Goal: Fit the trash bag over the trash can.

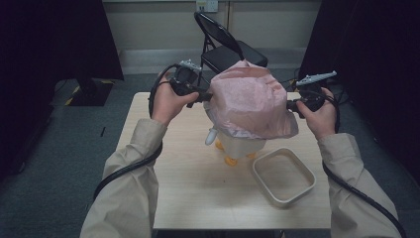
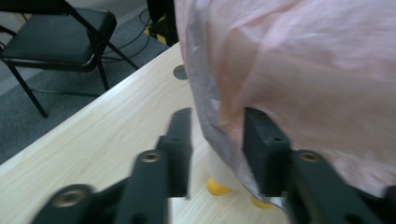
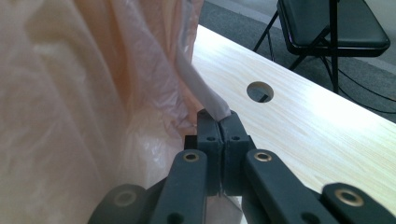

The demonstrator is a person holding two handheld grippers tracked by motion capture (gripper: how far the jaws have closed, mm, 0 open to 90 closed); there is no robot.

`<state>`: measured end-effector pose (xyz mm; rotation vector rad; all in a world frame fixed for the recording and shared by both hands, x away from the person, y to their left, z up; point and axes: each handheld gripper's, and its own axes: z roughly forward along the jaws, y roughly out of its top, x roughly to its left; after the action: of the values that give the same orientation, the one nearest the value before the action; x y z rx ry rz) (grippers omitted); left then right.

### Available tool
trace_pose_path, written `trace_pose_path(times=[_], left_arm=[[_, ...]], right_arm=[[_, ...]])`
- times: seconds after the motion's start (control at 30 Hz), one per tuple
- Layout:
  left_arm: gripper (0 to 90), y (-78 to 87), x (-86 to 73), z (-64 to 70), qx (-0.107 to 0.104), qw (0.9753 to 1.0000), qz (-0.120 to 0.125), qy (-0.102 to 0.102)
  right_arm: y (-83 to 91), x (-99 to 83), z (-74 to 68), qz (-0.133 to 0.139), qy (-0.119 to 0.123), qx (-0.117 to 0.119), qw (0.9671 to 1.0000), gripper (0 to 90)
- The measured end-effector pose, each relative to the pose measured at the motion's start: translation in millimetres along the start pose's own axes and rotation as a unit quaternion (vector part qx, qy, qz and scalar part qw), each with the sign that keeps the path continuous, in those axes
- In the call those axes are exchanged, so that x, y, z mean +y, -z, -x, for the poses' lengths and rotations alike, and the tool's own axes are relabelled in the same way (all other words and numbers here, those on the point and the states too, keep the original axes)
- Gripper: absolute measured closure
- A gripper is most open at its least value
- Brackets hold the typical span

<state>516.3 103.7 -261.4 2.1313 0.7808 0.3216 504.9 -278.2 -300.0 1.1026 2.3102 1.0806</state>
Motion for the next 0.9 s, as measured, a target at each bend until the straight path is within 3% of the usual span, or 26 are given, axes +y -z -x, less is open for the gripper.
trace_pose_path(times=[0.03, 0.07, 0.13, 0.23, 0.33, 0.4, 0.5, 0.53, 0.57, 0.6, 0.63, 0.7, 0.77, 0.83, 0.87, 0.9], left_arm=[[73.2, -2.6, 0.2, -1.5, 0.0, 1.0, 0.004, -0.001], [83.7, -5.5, 1.6, -3.7, -0.011, 0.9999, -0.001, 0.011], [90.0, -7.5, 4.7, -4.1, -0.005, 0.9999, -0.006, 0.009], [90.0, -9.7, 7.7, -6.1, -0.001, 0.9998, -0.01, 0.018], [90.0, -15.8, 7.8, -18.4, 0.01, 0.9981, -0.029, 0.054], [90.0, -17.8, 7.2, -19.5, 0.009, 0.9978, -0.035, 0.056], [90.0, -26.1, 4.0, -22.1, 0.005, 0.9969, -0.042, 0.067], [90.0, -27.9, 2.7, -22.6, 0.007, 0.997, -0.034, 0.068], [90.0, -28.2, 2.3, -22.8, 0.004, 0.9974, -0.026, 0.067], [90.0, -28.9, 1.6, -22.5, 0.006, 0.9975, -0.029, 0.064], [90.0, -29.7, 0.7, -22.7, 0.006, 0.9976, -0.026, 0.064], [90.0, -34.2, -2.2, -24.7, -0.007, 0.9959, -0.036, 0.083], [90.0, -36.8, -2.8, -26.0, -0.007, 0.9961, -0.037, 0.079], [90.0, -44.7, -5.2, -25.7, -0.01, 0.9939, -0.063, 0.09], [90.0, -54.5, -8.7, -22.2, -0.029, 0.992, -0.083, 0.091], [90.0, -58.1, -10.4, -20.7, -0.036, 0.9921, -0.083, 0.087]], right_arm=[[-1.1, 0.6, 0.6, 0.001, 0.002, 0.004, 1.0, 88.8], [-3.7, 1.9, 1.6, 0.001, 0.005, 0.006, 1.0, 88.9], [-6.8, 3.4, 2.7, 0.002, 0.006, 0.01, 0.9999, 89.0], [-10.4, 6.2, 5.5, 0.019, -0.002, 0.014, 0.9997, 89.5], [-15.4, 11.3, 7.1, 0.036, -0.007, 0.019, 0.9992, 89.8], [-18.0, 13.5, 7.6, 0.036, -0.008, 0.02, 0.9991, 89.8], [-27.2, 16.4, 10.8, 0.025, -0.018, 0.014, 0.9994, 90.0], [-39.2, 12.9, 16.3, -0.009, -0.024, 0.014, 0.9996, 90.0], [-43.2, 10.4, 18.0, -0.028, -0.027, 0.007, 0.9992, 90.0], [-48.1, 6.0, 21.1, -0.037, -0.04, 0.021, 0.9983, 90.0], [-51.0, 0.8, 23.8, -0.034, -0.051, 0.041, 0.9973, 90.0], [-51.1, -3.5, 25.7, -0.03, -0.048, 0.045, 0.9974, 90.0], [-49.8, -4.9, 26.4, -0.026, -0.055, 0.053, 0.9968, 90.0], [-45.9, -4.6, 25.1, -0.01, -0.05, 0.046, 0.9977, 90.0], [-40.6, -1.4, 20.8, 0.006, -0.031, 0.037, 0.9988, 90.0], [-37.8, 0.3, 20.0, 0.01, -0.037, 0.034, 0.9987, 90.0]])
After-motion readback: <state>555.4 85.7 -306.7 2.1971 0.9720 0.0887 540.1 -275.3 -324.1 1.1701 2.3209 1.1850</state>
